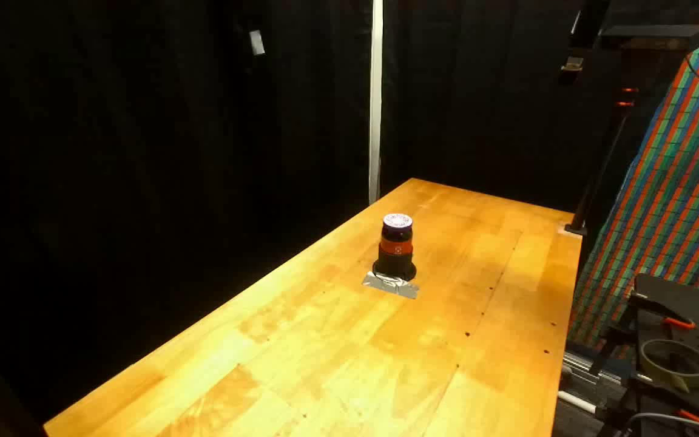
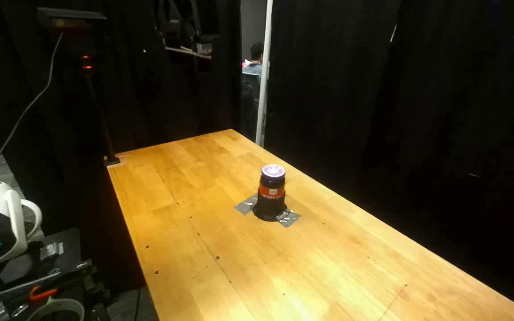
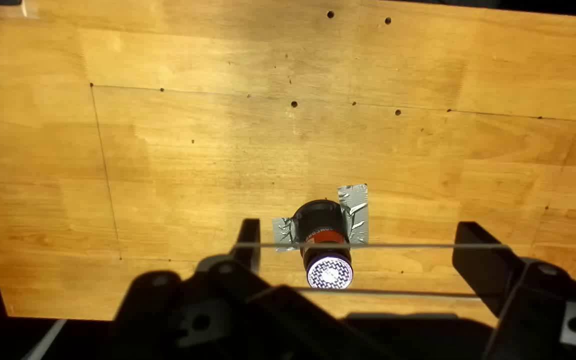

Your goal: Put the elastic band on the brown coffee cup

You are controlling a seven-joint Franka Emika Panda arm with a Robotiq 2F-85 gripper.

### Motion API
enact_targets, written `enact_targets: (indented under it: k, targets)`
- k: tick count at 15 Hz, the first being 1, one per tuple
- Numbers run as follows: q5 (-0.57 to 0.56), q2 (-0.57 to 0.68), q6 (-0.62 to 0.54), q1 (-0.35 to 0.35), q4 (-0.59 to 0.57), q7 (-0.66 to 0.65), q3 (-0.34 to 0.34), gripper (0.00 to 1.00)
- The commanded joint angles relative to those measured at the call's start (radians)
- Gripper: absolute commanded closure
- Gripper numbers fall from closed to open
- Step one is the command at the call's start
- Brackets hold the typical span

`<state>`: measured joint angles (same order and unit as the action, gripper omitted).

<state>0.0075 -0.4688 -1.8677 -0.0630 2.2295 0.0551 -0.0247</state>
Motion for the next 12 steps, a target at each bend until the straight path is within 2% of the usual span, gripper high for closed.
enact_targets:
  k: [1, 5, 7, 12]
  targets:
    - [0.001, 0.001, 0.001, 0.003, -0.005, 0.001, -0.003, 0.0]
    - [0.001, -0.005, 0.001, 0.003, -0.012, 0.001, -0.003, 0.0]
    - [0.005, 0.012, -0.035, 0.003, -0.009, 0.005, 0.0, 0.0]
    - [0.014, 0.185, -0.151, 0.0, -0.09, 0.012, 0.002, 0.0]
